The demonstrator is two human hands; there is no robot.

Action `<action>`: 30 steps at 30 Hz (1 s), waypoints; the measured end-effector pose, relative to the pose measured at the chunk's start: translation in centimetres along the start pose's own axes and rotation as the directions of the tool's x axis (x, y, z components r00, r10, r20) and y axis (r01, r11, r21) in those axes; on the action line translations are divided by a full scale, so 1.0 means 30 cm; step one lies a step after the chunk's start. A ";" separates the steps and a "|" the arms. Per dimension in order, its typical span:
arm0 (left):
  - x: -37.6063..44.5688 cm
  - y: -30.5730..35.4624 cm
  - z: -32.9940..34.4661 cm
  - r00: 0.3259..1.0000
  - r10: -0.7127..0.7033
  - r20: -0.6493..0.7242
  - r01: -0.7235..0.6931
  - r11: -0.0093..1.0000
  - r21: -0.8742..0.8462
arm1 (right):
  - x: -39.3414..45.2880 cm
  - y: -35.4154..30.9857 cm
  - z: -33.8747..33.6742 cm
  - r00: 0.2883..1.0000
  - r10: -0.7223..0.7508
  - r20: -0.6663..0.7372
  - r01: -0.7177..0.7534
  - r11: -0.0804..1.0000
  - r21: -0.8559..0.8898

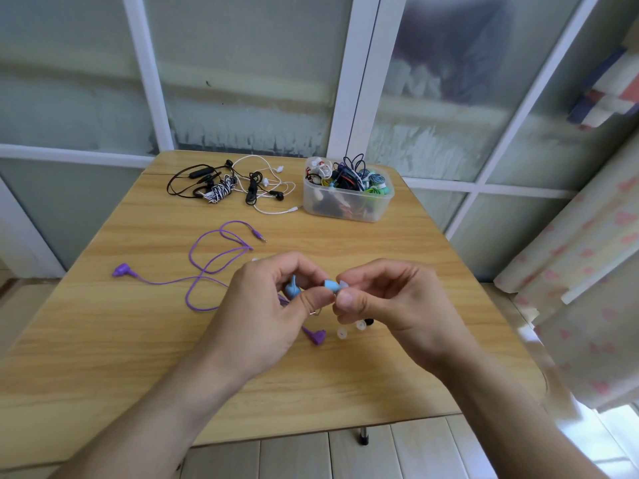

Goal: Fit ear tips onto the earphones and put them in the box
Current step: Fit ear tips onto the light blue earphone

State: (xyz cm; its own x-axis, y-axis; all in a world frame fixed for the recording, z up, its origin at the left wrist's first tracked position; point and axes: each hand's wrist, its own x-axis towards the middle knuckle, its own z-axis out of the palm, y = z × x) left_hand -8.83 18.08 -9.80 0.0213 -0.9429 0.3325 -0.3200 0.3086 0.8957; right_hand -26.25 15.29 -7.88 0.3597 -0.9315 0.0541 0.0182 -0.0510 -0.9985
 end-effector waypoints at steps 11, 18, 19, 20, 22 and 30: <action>0.003 0.018 -0.003 0.991 -0.050 0.128 0.071 0.983 -0.170 | 0.003 0.007 -0.002 0.995 0.024 0.092 -0.032 0.996 0.087; 0.003 0.018 -0.014 0.976 -0.078 0.203 0.114 0.979 -0.169 | 0.010 0.022 -0.015 0.993 -0.029 0.115 0.027 0.999 0.018; 0.002 0.019 -0.015 0.974 -0.095 0.207 0.133 0.974 -0.183 | 0.011 0.023 -0.016 0.994 -0.056 0.098 0.057 0.998 0.000; 0.001 0.021 -0.013 0.973 -0.112 0.203 0.152 0.969 -0.196 | 0.012 0.023 -0.017 0.992 -0.088 0.087 0.090 0.996 -0.022; -0.002 0.025 -0.005 0.971 -0.161 0.177 0.202 0.949 -0.242 | 0.012 0.023 -0.016 0.985 -0.156 0.079 0.163 0.983 -0.085; 0.006 0.018 -0.010 0.981 -0.178 0.078 0.191 0.958 -0.213 | 0.005 0.019 -0.021 0.972 -0.220 0.082 0.228 0.966 -0.121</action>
State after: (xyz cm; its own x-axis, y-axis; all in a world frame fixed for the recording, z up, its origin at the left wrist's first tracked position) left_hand -8.72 18.12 -9.17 0.0044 -0.9896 0.1437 -0.1008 0.1425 0.9846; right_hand -26.76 14.89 -8.44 0.4220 -0.8649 0.2718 -0.0134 -0.3057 -0.9520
